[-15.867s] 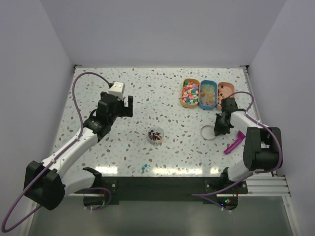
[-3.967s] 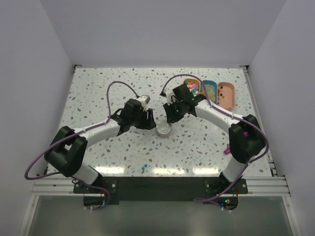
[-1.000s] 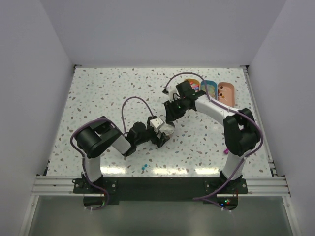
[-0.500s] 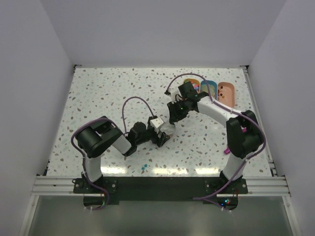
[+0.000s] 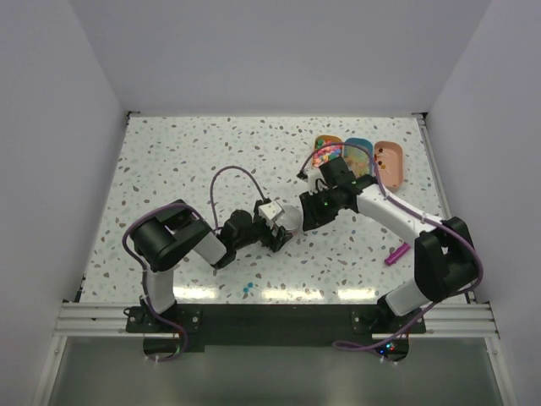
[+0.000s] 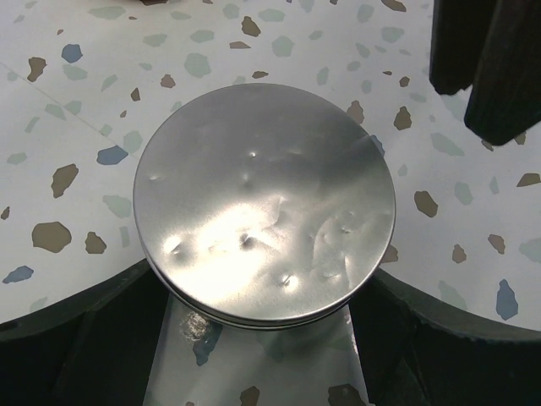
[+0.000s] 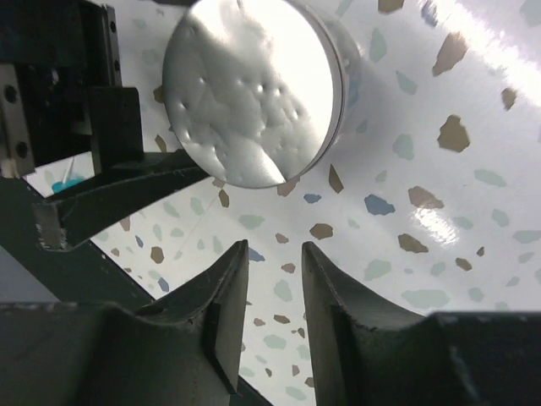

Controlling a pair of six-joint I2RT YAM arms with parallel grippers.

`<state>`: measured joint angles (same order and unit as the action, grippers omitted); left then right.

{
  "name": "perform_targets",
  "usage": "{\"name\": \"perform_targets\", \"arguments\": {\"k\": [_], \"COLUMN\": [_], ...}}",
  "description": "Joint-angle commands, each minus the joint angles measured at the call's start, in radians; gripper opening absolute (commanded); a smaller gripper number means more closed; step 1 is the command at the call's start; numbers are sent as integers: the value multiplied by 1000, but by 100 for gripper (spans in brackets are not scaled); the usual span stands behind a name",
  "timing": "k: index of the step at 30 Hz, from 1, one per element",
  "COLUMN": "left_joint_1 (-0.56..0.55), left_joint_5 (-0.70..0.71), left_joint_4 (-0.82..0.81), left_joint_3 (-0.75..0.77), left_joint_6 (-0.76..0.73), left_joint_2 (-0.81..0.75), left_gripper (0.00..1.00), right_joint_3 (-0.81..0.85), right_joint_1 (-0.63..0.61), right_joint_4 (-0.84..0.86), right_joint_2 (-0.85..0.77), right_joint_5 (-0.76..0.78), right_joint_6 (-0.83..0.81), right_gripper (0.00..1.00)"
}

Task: Pack the candies
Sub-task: Screw the bottle lid onto the packing bottle.

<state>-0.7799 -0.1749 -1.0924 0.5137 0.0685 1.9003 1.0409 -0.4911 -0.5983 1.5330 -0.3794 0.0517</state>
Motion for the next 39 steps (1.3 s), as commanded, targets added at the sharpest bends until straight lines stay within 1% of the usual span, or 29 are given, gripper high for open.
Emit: {"name": "perform_targets", "arguments": {"k": [1,3,5,6,9,11,13,17,19,23,26,28,29,35,36,39], "left_joint_1": [-7,-9,-12,-13,-16,-18,-19,-19,-19,-19,-19,-19,-19,-19,-18,-18], "left_joint_5": [18,21,28,28,31,32,31,32,32,49,57,66,69,95,98,97], "left_joint_4": [-29,-21,-17,-17,-14,-11,-4,0,2,9,15,19,22,32,34,37], "left_joint_3": [22,19,20,20,22,23,28,29,31,31,34,37,37,37,37,37], "left_joint_6": [-6,-7,-10,-12,-16,-18,-18,-19,-19,-19,-21,-19,-19,-18,-18,-18], "left_joint_2": [14,8,5,5,5,5,6,8,11,10,9,11,11,11,11,9], "left_gripper": [82,82,82,82,82,82,82,83,83,83,83,83,83,83,83,83], "right_joint_3": [102,181,228,273,347,382,399,404,386,340,257,214,165,-40,-62,-123], "right_joint_1": [14,16,16,16,16,13,13,6,6,6,6,6,6,-6,-10,-14], "right_joint_4": [-14,-34,-29,-28,-18,-11,-9,-15,-11,-9,-17,-26,-28,17,23,37], "right_joint_2": [-11,51,94,146,231,263,294,328,338,317,265,236,199,55,5,-65], "right_joint_5": [37,24,-2,-33,-71,-90,-122,-128,-121,-121,-101,-96,-82,-56,-55,-44], "right_joint_6": [-18,-77,-105,-114,-145,-162,-177,-200,-205,-208,-201,-191,-181,-27,-10,39], "right_gripper": [37,42,44,44,44,44,43,41,40,34,30,29,28,27,27,26]}}
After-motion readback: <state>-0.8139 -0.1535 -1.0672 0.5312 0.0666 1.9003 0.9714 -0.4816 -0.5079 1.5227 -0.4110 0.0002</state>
